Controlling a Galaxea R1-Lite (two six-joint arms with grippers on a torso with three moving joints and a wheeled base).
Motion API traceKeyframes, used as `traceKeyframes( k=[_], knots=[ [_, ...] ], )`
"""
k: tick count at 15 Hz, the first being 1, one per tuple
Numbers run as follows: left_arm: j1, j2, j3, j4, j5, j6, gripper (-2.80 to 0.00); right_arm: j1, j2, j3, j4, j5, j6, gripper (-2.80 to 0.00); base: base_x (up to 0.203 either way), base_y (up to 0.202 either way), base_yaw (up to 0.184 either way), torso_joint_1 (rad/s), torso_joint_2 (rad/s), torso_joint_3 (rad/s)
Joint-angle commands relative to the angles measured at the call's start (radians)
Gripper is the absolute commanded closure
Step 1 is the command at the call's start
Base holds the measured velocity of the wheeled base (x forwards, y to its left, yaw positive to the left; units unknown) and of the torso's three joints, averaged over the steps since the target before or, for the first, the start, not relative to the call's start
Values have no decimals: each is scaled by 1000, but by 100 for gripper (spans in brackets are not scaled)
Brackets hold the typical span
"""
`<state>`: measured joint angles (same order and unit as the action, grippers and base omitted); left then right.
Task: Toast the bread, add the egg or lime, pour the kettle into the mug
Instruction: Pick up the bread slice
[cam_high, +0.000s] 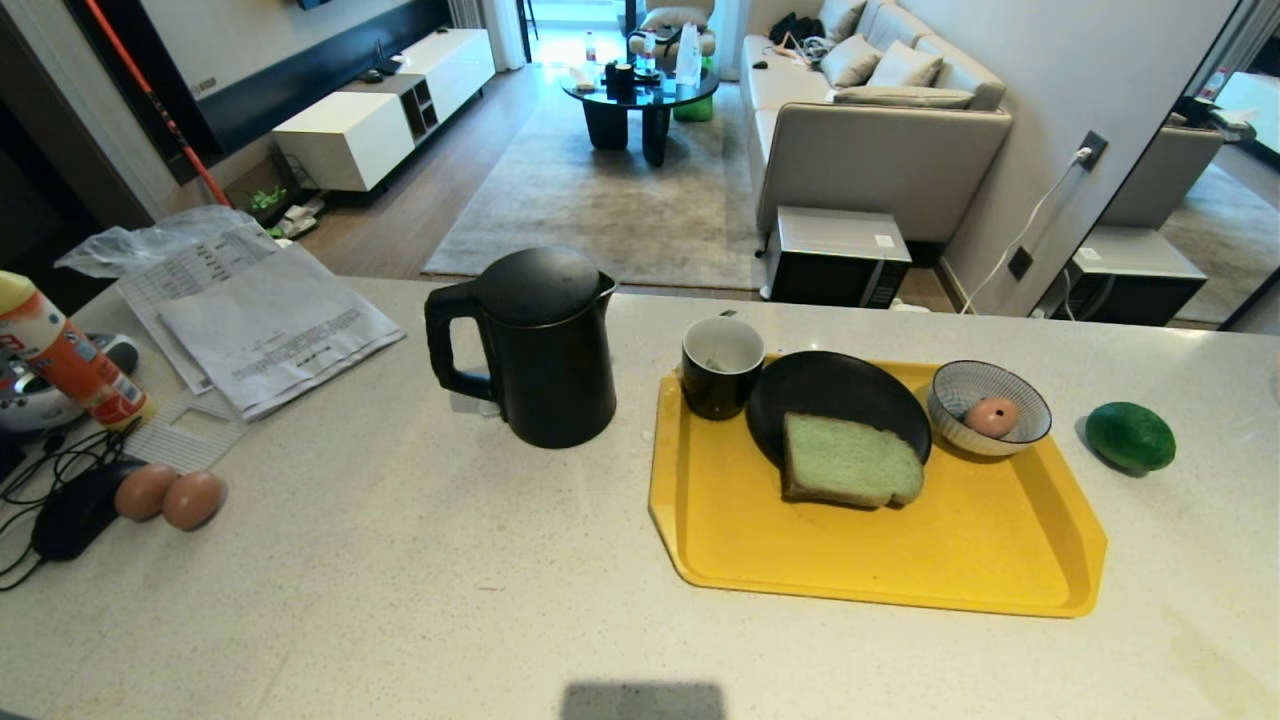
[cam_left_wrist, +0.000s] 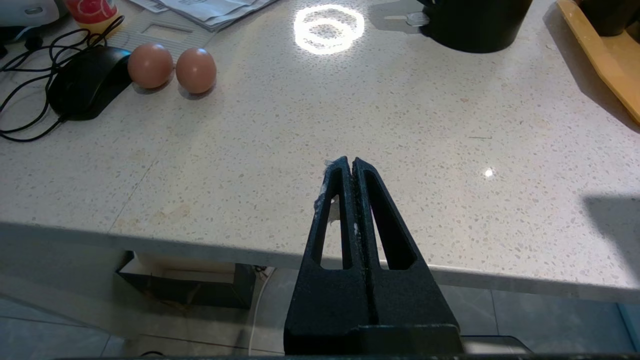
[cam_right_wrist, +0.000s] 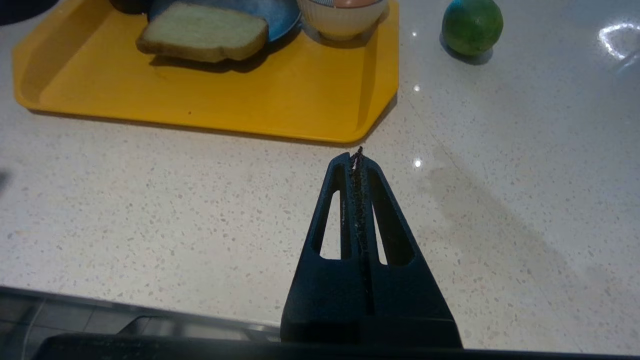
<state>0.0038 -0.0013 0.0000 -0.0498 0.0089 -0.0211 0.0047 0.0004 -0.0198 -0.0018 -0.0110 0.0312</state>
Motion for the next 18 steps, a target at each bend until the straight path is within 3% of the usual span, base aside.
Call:
traceKeyframes(
  k=[1,4,9,14,18],
  knots=[
    [-1,-2,15,-1,0,0,0,0,1,-86,52,20,20,0,0,0,0,0,0,0],
    [1,-2,15,-1,0,0,0,1,56,-218,173,115,31,0,0,0,0,0,0,0],
    [1,-2,15,-1,0,0,0,0,322,-427,181,218,55,0,0,0,0,0,0,0],
    [1,-2,15,-1,0,0,0,0,574,-662,192,227,60,0,0,0,0,0,0,0],
    [1,-2,15,-1,0,0,0,1,775,-731,225,241,106,0,0,0,0,0,0,0]
  ],
)
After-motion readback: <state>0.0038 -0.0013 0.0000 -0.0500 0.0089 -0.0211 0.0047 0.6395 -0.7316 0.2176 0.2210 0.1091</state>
